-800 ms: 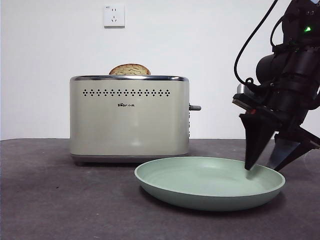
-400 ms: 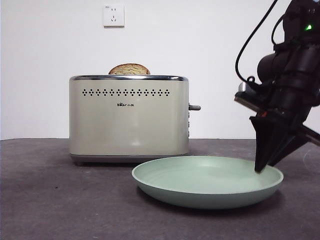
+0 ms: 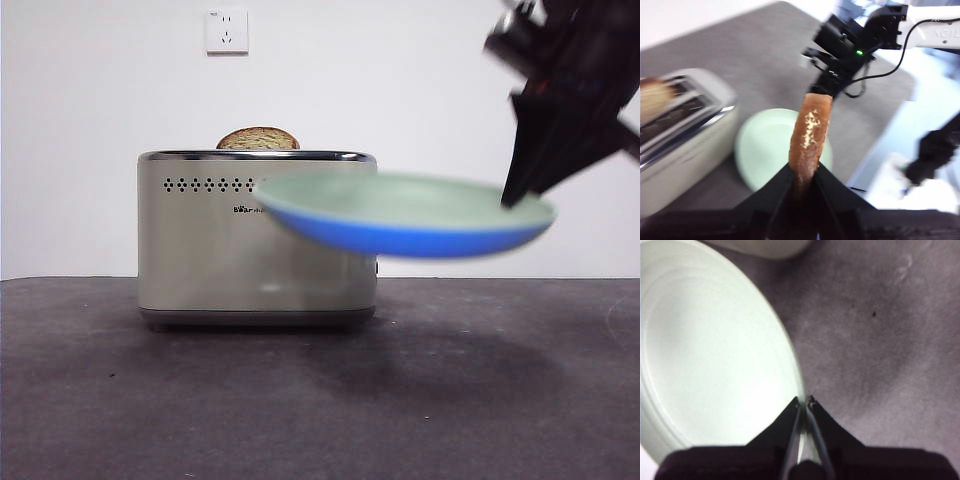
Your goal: Take the bread from the toaster,put the bread on the plate,put the plate on the table
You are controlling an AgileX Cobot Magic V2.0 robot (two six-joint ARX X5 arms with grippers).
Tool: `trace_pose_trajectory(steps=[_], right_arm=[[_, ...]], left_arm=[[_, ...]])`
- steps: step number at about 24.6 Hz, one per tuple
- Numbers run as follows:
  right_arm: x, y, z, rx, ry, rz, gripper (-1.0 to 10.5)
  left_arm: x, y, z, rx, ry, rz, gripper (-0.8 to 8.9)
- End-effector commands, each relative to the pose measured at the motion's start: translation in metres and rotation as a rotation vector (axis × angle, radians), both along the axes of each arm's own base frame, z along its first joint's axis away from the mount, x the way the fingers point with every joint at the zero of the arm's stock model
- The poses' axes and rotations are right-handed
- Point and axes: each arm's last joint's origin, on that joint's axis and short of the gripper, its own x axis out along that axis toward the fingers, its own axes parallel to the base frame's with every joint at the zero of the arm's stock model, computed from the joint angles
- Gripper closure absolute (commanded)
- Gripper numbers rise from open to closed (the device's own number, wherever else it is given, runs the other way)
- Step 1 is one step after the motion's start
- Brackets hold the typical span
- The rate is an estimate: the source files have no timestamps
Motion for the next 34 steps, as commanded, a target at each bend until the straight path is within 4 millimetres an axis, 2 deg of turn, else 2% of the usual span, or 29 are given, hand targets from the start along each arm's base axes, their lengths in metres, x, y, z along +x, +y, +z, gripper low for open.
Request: trace_pose_trajectory(steps=[1,6,11,14,17,20,23,25,26,27,29,30,34], right_arm=[[-0.011,-0.002,0.011,0.015,-0.012,-0.004,9.6],[-0.027,-0.005,0.025,0.020,-0.033,-0.002,9.6],[-0.030,-0.006,0.026,0.016,-0.016,-0.002,9.6],[-0.030,-0.004,0.026,0.016,-0.015,0.006,9.6],[-0.030,-0.003,0.026,0.016,-0.016,0.011,9.6],[-0.030,-0.003,0.026,0.016,-0.016,0.011,9.6],[-0.030,-0.002,0.026,0.018,-0.022,0.012,9.6],[-0.030,-0.002,0.026,0.018,-0.023,0.012,9.6],[-0.030,-0.002,0.026,0.018,-0.023,0.012,9.6],[-0.030,-0.002,0.026,0.018,-0.023,0.012,9.6],[-0.030,-0.002,0.026,0.018,-0.024,0.012,9.6],[-0.030,-0.002,0.026,0.018,-0.024,0.012,9.6],[-0.030,-0.002,0.026,0.016,-0.024,0.011,9.6]], left_arm=[[0.023,-0.019,-0.007,-0.040,0.051,-0.123,8.22],[0.071,-0.053,-0.034,-0.053,0.198,-0.233,8.22],[0.111,-0.082,-0.067,-0.059,0.346,-0.311,8.22],[0.134,-0.099,-0.092,-0.044,0.427,-0.328,8.22],[0.158,-0.118,-0.127,-0.005,0.535,-0.332,8.22],[0.174,-0.129,-0.153,0.022,0.596,-0.323,8.23],[0.183,-0.136,-0.171,0.059,0.624,-0.299,8.22],[0.185,-0.139,-0.178,0.148,0.599,-0.227,8.22],[0.184,-0.142,-0.180,0.192,0.571,-0.192,8.04],[0.182,-0.145,-0.180,0.223,0.558,-0.169,7.24],[0.179,-0.149,-0.181,0.242,0.556,-0.148,4.11],[0.179,-0.149,-0.181,0.242,0.563,-0.149,3.33],[0.170,-0.154,-0.175,0.240,0.572,-0.160,3.37]])
